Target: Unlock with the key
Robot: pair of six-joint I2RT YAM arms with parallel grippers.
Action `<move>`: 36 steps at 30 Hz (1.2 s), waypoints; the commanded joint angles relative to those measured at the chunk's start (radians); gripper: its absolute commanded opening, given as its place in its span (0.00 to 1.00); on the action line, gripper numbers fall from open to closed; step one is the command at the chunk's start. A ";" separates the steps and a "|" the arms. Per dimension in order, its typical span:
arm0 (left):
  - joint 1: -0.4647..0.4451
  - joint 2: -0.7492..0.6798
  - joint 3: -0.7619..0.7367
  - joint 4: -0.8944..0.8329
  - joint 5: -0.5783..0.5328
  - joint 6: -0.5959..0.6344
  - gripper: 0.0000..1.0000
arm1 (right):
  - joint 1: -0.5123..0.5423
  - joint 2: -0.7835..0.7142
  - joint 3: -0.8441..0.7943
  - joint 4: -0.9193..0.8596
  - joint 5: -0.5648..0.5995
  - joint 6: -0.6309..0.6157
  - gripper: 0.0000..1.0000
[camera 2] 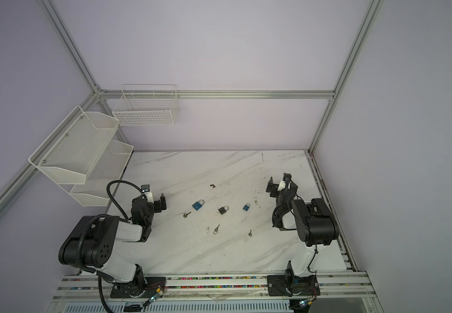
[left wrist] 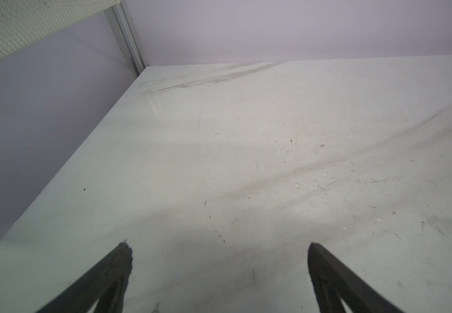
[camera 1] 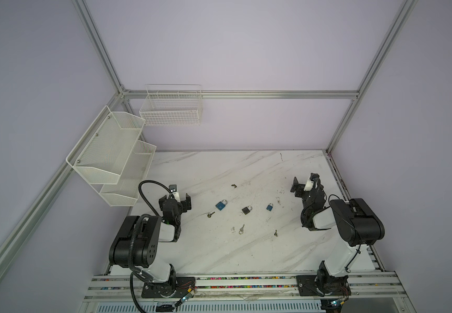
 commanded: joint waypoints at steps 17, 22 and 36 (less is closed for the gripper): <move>0.000 -0.039 0.029 0.056 -0.007 0.012 1.00 | 0.004 -0.008 -0.003 0.036 0.004 -0.019 0.98; 0.000 -0.101 -0.004 0.064 0.010 0.019 1.00 | 0.004 -0.042 -0.016 0.038 0.032 -0.005 0.98; 0.000 -0.507 0.024 -0.301 0.011 -0.192 1.00 | 0.004 -0.322 0.078 -0.400 0.133 0.196 0.97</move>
